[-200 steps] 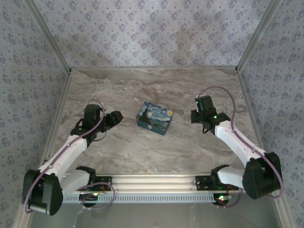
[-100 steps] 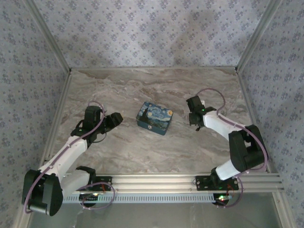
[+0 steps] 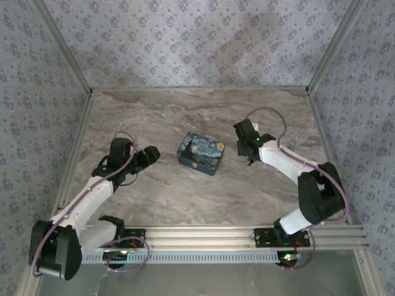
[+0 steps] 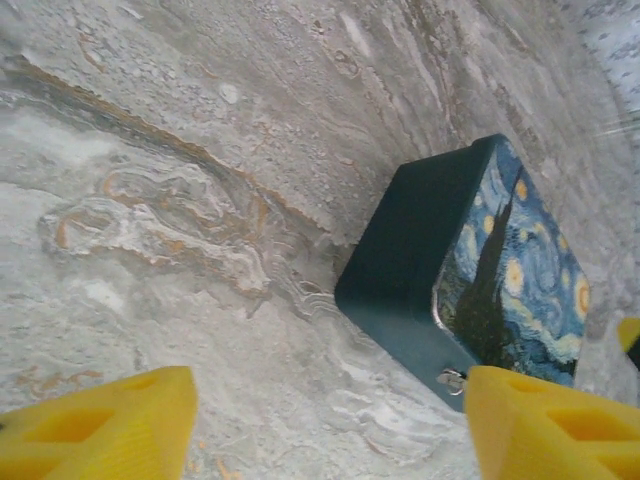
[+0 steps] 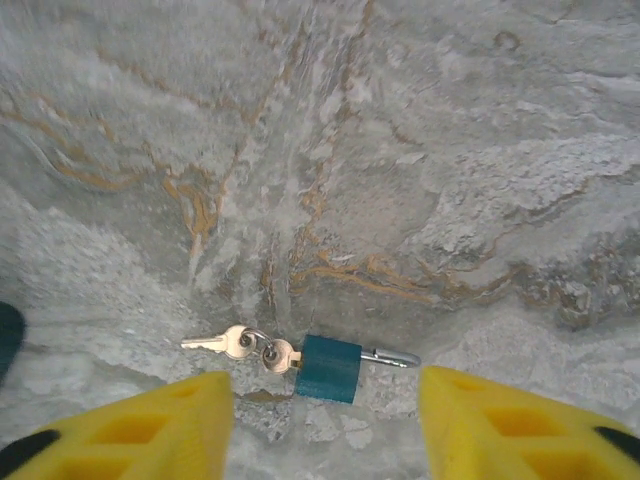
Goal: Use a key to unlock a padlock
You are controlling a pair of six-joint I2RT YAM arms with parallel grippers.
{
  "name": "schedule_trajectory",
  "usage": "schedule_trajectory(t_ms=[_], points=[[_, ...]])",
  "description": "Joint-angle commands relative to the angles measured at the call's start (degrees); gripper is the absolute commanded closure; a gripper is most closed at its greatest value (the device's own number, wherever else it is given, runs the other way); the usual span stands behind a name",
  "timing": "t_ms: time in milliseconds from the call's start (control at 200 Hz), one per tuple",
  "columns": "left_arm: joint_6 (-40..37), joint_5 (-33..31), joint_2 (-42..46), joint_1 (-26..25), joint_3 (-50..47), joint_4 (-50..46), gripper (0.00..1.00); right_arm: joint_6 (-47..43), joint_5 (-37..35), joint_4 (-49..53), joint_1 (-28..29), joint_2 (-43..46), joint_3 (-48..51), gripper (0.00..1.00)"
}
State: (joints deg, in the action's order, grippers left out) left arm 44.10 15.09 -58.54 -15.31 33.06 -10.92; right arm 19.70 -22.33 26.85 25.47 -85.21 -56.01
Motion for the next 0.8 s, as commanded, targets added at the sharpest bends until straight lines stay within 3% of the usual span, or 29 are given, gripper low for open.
schedule_trajectory(t_ms=[0,95,220,320,470,615,745,794], points=[[-2.9,-2.7,-0.3,1.0,4.7,-2.6,0.0,-0.8,1.1,1.2,-2.2,4.3,-0.9,0.0],[-6.9,-5.8,-3.0,1.8,8.9,-6.2,0.0,-1.5,1.8,-0.4,-4.9,6.4,-0.1,0.0],[-15.3,-12.5,-7.6,3.2,14.7,-8.7,0.0,-2.1,-2.4,-5.3,-7.9,8.7,2.5,0.0],[-23.9,-18.9,-9.5,4.5,16.1,-5.9,0.0,-4.4,-7.9,-17.1,-9.7,11.9,9.1,0.0],[-34.5,-24.1,-9.9,8.0,10.3,6.0,0.0,-10.6,-13.3,-32.4,-12.8,13.1,18.7,0.0],[-36.7,-24.3,-14.6,13.3,3.3,18.8,0.0,-10.0,-11.3,-41.8,-17.3,9.9,24.0,0.0],[-38.0,-24.0,-19.6,14.7,-2.2,32.4,0.0,-14.0,-8.1,-56.9,-18.9,5.8,29.5,0.0],[-38.0,-23.9,-21.4,15.0,-4.6,38.9,0.0,-14.8,-6.4,-56.9,-19.5,5.4,29.3,0.0]])
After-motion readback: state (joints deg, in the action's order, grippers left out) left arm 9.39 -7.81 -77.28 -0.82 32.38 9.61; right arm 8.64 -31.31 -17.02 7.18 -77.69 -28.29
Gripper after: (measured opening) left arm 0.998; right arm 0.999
